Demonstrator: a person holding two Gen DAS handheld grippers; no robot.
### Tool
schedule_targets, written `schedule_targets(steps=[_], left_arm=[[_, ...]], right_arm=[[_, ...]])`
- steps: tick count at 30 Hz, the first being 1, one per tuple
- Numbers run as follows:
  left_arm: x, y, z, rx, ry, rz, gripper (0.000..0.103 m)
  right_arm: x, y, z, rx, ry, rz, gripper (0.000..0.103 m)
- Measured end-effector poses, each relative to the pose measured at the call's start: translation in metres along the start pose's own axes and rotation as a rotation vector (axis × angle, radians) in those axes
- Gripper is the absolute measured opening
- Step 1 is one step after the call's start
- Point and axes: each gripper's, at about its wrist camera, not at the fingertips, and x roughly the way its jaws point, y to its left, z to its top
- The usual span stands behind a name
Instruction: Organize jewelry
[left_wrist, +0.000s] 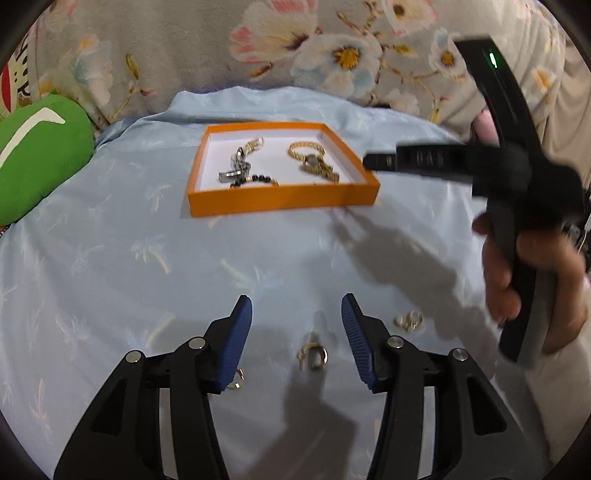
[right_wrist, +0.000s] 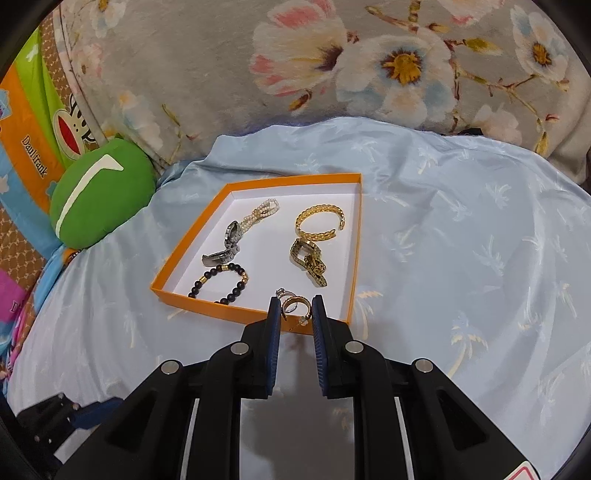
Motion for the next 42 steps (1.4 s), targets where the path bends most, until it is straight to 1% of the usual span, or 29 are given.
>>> schedule_targets(steps=[1,2,3,7,8,9,11,12,14,18,21,25,27,29,32,34,36,37,38,40,41,42], left_arm=[[0.003,-0.003,-0.002,0.013,0.011,0.013,0.048],[0.006,-0.004,-0.003,0.017,0.022,0.005,0.044],[0.008,-0.005,-0.004,0.021,0.033,-0.003,0.037],[0.014,-0.013,-0.008,0.052,0.059,-0.006,0.032],[0.017,-0.015,-0.011,0.058,0.075,-0.008,0.026],[0.016,-0.016,-0.011,0.063,0.073,-0.005,0.023],[0.016,-0.017,-0.012,0.066,0.077,-0.015,0.012],[0.015,-0.017,-0.012,0.066,0.075,-0.015,0.01],[0.016,-0.016,-0.012,0.055,0.078,-0.021,0.0],[0.011,-0.01,-0.007,0.014,0.059,-0.038,0.0],[0.004,-0.001,0.011,-0.008,0.019,-0.042,0.0],[0.001,0.016,0.054,-0.012,-0.066,-0.007,0.0],[0.005,0.027,0.078,-0.024,-0.099,0.007,0.0],[0.013,0.036,0.106,-0.029,-0.133,0.036,0.0],[0.031,0.047,0.135,-0.05,-0.145,0.055,0.0],[0.044,0.054,0.146,-0.07,-0.133,0.062,0.0],[0.05,0.06,0.148,-0.104,-0.107,0.043,0.0],[0.048,0.061,0.143,-0.111,-0.097,0.013,0.0],[0.043,0.06,0.136,-0.102,-0.089,-0.009,0.0],[0.031,0.052,0.111,-0.055,-0.066,-0.028,0.002],[0.026,0.048,0.098,-0.032,-0.045,-0.04,0.008],[0.021,0.042,0.082,-0.016,-0.023,-0.055,0.023]], right_arm=[[-0.001,0.0,0.001,0.0,-0.003,0.002,0.016],[-0.001,0.002,0.001,-0.002,-0.004,0.004,0.016],[-0.002,0.003,0.002,-0.005,-0.006,0.005,0.016],[-0.003,0.004,0.004,-0.012,-0.012,0.007,0.016],[-0.002,0.003,0.004,-0.013,-0.012,0.007,0.016],[-0.002,0.003,0.005,-0.013,-0.013,0.007,0.016],[-0.001,0.003,0.006,-0.013,-0.013,0.007,0.016],[-0.001,0.003,0.006,-0.014,-0.014,0.006,0.016],[0.001,0.004,0.008,-0.021,-0.015,0.005,0.016],[0.007,0.008,0.017,-0.034,-0.017,0.003,0.016],[0.014,0.012,0.026,-0.052,-0.022,-0.001,0.016],[0.03,0.016,0.041,-0.06,-0.015,0.003,0.016],[0.039,0.019,0.048,-0.065,-0.008,0.006,0.016],[0.05,0.024,0.055,-0.08,-0.003,0.0,0.016],[0.064,0.027,0.062,-0.09,0.008,-0.006,0.016],[0.072,0.028,0.064,-0.092,0.017,-0.009,0.016],[0.074,0.026,0.063,-0.093,0.02,-0.011,0.016],[0.073,0.025,0.061,-0.092,0.022,-0.008,0.016],[0.071,0.023,0.057,-0.091,0.026,-0.007,0.016],[0.064,0.019,0.048,-0.091,0.03,-0.004,0.016],[0.06,0.017,0.044,-0.089,0.03,-0.002,0.016],[0.057,0.015,0.041,-0.083,0.031,0.001,0.016]])
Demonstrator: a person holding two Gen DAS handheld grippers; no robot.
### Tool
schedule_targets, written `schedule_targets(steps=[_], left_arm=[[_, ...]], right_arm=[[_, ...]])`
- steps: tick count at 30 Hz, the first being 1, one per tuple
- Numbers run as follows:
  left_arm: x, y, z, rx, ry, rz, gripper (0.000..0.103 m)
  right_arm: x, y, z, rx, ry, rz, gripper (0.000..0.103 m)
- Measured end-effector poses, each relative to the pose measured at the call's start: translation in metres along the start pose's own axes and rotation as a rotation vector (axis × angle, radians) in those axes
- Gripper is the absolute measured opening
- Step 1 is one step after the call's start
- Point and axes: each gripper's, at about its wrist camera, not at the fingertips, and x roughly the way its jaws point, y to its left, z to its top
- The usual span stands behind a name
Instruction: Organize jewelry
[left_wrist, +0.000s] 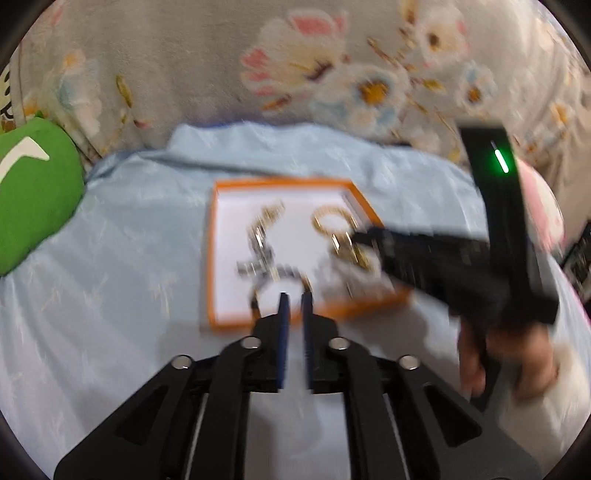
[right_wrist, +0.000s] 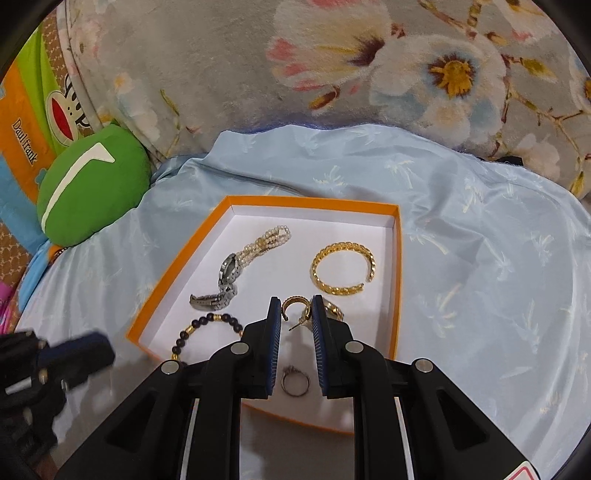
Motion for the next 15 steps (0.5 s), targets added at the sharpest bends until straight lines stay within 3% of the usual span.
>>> schedule_targets(steps=[2,3,7,11,13,15], left_arm=[[-0.01,-0.014,-0.036,0.038,0.042,-0.01,0.043],[-0.014,-0.021,-0.051,0.059,0.056,0.001,0.047],[-0.015,-0.042,-0.092,0.108,0.116,0.005,0.047],[-0.014,-0.049,-0.103,0.125,0.114,0.031,0.046],[-0.015,-0.051,-0.103,0.128,0.113,0.027,0.041],[-0.017,-0.053,-0.104,0.143,0.11,0.029,0.017]], right_arm=[[-0.007,-0.002,-0.006,0.005,0.0,0.005,0.016],[-0.009,-0.001,-0.009,0.004,0.0,0.004,0.016],[-0.014,0.003,-0.014,-0.009,0.002,-0.005,0.016],[-0.016,0.005,-0.015,-0.012,0.0,-0.004,0.016],[-0.016,0.005,-0.015,-0.013,-0.002,-0.003,0.016],[-0.017,0.006,-0.014,-0.014,-0.005,-0.002,0.016]])
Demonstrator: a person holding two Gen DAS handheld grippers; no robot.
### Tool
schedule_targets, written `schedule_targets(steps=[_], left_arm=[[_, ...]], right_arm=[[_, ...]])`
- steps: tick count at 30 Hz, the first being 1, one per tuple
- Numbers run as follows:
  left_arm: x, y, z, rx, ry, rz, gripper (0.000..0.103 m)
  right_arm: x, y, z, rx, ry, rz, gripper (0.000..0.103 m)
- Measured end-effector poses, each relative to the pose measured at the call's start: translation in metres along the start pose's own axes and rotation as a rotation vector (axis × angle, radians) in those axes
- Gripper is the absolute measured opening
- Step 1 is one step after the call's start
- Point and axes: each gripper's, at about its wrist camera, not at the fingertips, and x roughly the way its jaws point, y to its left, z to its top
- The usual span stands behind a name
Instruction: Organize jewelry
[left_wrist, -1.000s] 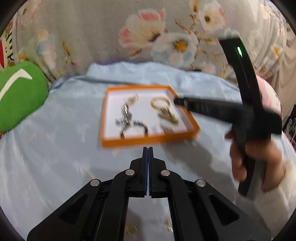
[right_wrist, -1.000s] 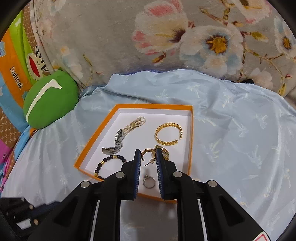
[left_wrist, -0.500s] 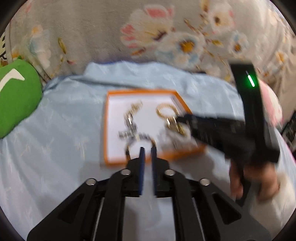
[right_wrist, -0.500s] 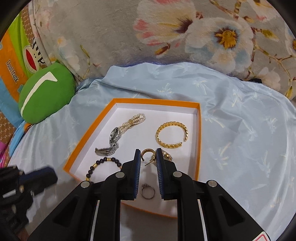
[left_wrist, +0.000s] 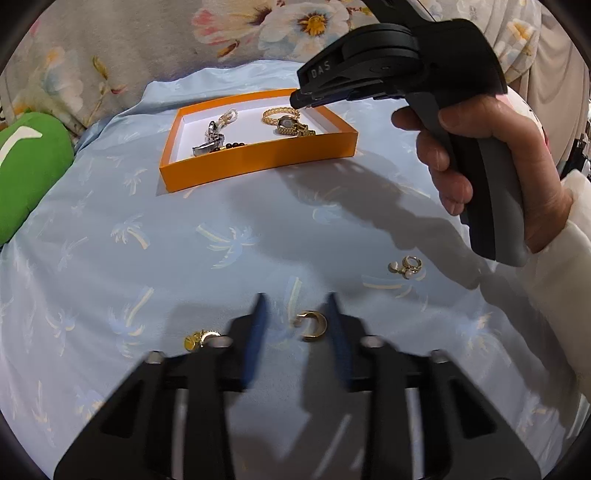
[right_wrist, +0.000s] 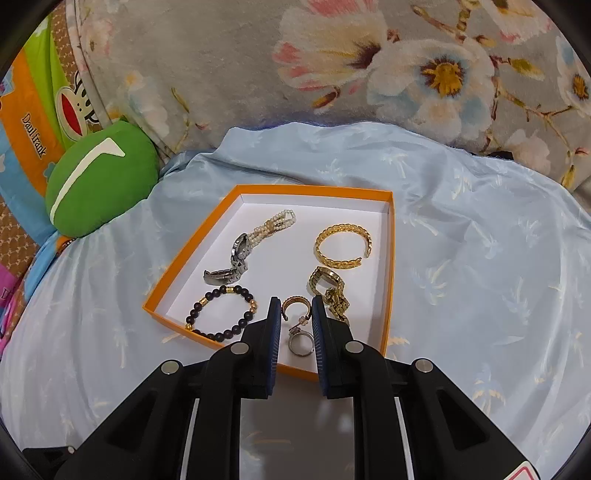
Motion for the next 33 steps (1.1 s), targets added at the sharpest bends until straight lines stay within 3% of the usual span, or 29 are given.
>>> schedule_targets(steps=[11,16,21,25,28,29,32,33], left_arm=[[-0.013,-0.001,0.005,-0.026,-0.045,-0.025,0.017],[-0.014,0.026,0.058,-0.05,-0.136,0.023,0.017],[0.013,0.066,0.129,-0.105,-0.206,0.084,0.017],[0.051,0.095,0.174,-0.16,-0.209,0.113,0.017],[0.08,0.108,0.188,-0.199,-0.171,0.1,0.017],[0.09,0.112,0.191,-0.218,-0.163,0.091,0.02],[0.097,0.122,0.19,-0.284,-0.165,0.08,0.052],[0.092,0.124,0.188,-0.301,-0.184,0.074,0.054]], right_arm=[[0.002,0.003,0.004,-0.003,-0.006,0.004,0.016],[0.012,0.008,0.018,-0.022,-0.011,-0.007,0.016],[0.034,0.008,0.035,-0.027,-0.004,-0.018,0.016],[0.055,0.005,0.046,-0.021,0.015,-0.017,0.016],[0.071,0.004,0.047,-0.027,0.044,-0.01,0.016],[0.073,0.003,0.046,-0.023,0.046,-0.005,0.016],[0.068,-0.003,0.044,0.0,0.023,0.006,0.019],[0.063,-0.006,0.043,0.013,0.011,0.009,0.019]])
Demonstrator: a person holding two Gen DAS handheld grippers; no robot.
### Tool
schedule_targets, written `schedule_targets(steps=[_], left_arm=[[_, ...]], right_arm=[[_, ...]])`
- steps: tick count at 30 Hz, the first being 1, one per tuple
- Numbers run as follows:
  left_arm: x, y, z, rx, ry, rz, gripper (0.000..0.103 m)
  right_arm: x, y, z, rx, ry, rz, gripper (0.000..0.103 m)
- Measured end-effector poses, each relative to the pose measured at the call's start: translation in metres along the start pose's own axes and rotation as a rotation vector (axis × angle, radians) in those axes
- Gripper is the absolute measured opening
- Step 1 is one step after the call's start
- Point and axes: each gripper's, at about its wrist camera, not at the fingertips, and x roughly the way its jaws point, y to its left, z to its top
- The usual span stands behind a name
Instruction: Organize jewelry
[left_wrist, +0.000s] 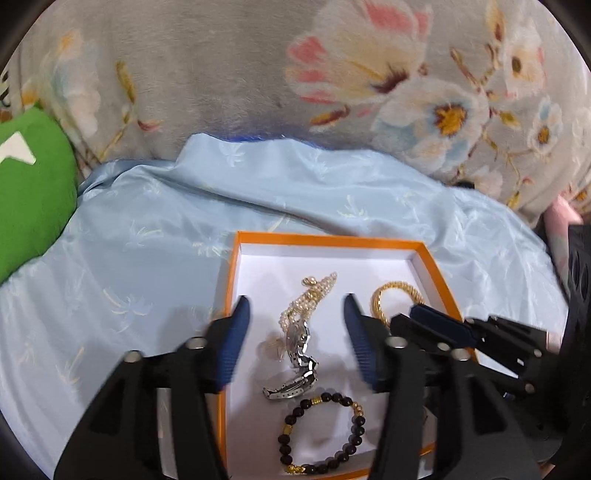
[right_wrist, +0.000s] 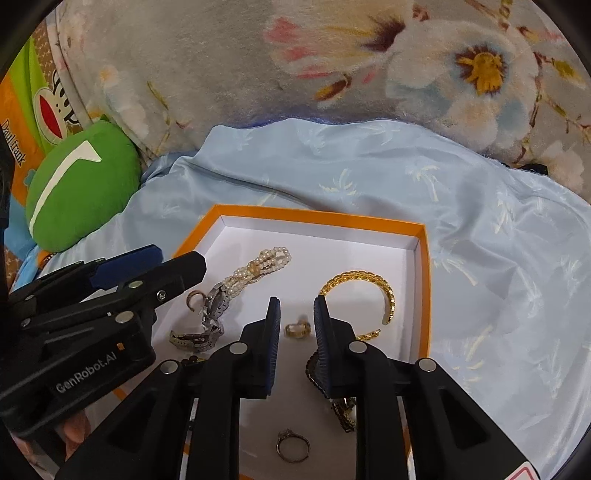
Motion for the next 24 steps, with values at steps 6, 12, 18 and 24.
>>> schedule_targets(steps=[6,12,18,24], left_arm=[[-0.06,0.014,-0.012,-0.015,-0.087,0.025,0.059],[-0.132,0.027,-0.081,-0.002,-0.074,0.032,0.068],[-0.162,0.019,-0.157,-0.005,0.017,0.02,0.068],[-0.166,0.002,-0.186,0.016,0.032,0.05,0.068]], right_arm=[[-0.063,-0.018,-0.02,0.048,-0.061,0.018,0.022],[-0.126,-0.026,-0.089,0.055,-0.047,0.002,0.031],[-0.149,-0.006,-0.164,0.04,0.045,0.011,0.031],[-0.15,0.02,-0.192,0.006,0.087,0.009,0.031]])
